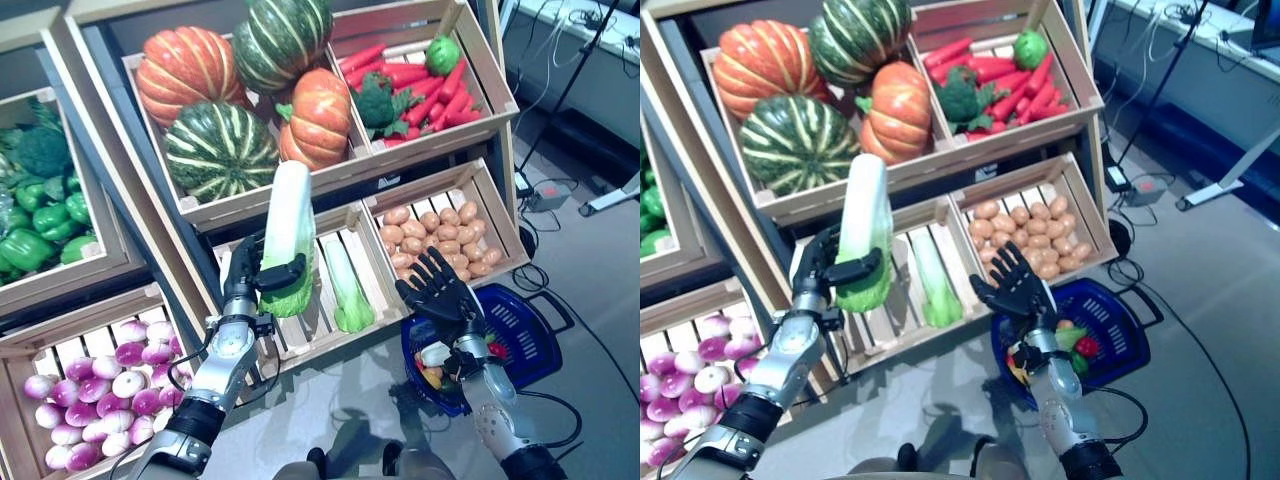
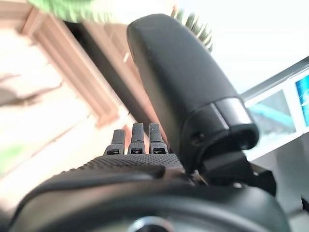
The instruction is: Put vegetables into the basket
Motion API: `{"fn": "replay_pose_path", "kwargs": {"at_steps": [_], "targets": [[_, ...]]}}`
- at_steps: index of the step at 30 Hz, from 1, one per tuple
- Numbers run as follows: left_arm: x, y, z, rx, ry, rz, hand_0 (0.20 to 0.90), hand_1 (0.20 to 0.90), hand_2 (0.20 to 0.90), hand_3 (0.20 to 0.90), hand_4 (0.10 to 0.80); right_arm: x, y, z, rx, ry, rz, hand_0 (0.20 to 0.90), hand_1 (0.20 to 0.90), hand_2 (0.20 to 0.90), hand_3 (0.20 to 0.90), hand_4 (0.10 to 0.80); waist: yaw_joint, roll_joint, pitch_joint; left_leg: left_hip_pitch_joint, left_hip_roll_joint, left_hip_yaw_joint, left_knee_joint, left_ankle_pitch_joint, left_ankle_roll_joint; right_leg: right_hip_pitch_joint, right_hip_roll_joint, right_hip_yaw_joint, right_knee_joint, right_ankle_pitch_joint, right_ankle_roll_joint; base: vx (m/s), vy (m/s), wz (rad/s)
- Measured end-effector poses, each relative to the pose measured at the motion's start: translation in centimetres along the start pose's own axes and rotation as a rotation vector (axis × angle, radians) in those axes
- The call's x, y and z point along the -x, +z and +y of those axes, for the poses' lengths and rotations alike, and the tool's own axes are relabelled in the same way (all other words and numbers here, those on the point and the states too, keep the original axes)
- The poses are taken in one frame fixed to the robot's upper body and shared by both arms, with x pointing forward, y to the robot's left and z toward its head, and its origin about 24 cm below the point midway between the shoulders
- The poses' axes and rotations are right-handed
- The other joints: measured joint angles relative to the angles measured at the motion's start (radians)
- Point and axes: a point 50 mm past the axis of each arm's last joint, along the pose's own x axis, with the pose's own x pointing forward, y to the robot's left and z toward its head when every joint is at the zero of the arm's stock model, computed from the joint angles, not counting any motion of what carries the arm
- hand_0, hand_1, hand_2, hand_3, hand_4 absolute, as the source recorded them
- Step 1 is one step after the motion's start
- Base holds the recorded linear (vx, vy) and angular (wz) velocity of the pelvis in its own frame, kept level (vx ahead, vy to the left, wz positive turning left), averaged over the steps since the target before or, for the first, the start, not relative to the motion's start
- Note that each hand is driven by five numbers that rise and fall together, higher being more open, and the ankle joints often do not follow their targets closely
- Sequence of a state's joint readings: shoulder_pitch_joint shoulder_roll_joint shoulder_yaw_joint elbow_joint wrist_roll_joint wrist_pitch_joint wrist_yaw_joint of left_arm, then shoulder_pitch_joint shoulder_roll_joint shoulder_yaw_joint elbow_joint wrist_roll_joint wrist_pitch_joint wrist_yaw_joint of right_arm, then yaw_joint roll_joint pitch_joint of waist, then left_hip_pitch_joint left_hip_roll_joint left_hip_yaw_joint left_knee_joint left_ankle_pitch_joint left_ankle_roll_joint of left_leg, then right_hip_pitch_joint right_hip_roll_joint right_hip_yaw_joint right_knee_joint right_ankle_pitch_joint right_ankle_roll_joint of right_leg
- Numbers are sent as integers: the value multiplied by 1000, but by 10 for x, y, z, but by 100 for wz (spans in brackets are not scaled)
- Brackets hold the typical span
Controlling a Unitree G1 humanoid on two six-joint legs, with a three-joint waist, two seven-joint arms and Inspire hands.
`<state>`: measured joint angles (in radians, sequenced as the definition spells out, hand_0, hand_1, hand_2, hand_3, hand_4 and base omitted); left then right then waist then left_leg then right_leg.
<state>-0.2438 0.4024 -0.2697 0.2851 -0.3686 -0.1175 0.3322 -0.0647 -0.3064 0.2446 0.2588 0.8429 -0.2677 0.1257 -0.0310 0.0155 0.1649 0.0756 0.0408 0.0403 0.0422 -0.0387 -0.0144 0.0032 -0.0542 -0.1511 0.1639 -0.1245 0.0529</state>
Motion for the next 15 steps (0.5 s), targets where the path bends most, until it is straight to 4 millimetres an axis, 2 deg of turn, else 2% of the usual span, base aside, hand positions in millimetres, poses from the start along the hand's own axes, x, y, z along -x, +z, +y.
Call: {"fn": "replay_pose_path", "kwargs": {"at_steps": [4,7,9,15], "targets": [[3,12,-15,-37,-101,-67,300,300,300,300,400,-10,14,9,-16,88,-31,900,900,900,900,800,19,5,-22,20,-5,-2,-47,23,10,53,4,-4,-115,59,10,-14,-56,4],[5,15,-24,-70,-166,-89,300,300,300,300,400,-23,25,16,6,137,-36,900,900,900,900,800,21,2,-43,21,-10,-8,-87,46,14,77,6,-12,-197,106,14,-11,-32,5],[7,14,-28,-95,-192,-92,300,300,300,300,400,-29,29,21,7,157,-37,900,900,900,900,800,24,1,-44,20,-11,-8,-92,50,14,79,6,-14,-208,113,13,25,-17,3],[12,14,-42,-167,-296,-115,300,300,300,300,400,-31,22,22,-71,171,22,900,900,900,900,800,44,-4,-47,45,-11,-8,-108,50,13,111,10,-15,-239,123,13,51,-21,0]]}}
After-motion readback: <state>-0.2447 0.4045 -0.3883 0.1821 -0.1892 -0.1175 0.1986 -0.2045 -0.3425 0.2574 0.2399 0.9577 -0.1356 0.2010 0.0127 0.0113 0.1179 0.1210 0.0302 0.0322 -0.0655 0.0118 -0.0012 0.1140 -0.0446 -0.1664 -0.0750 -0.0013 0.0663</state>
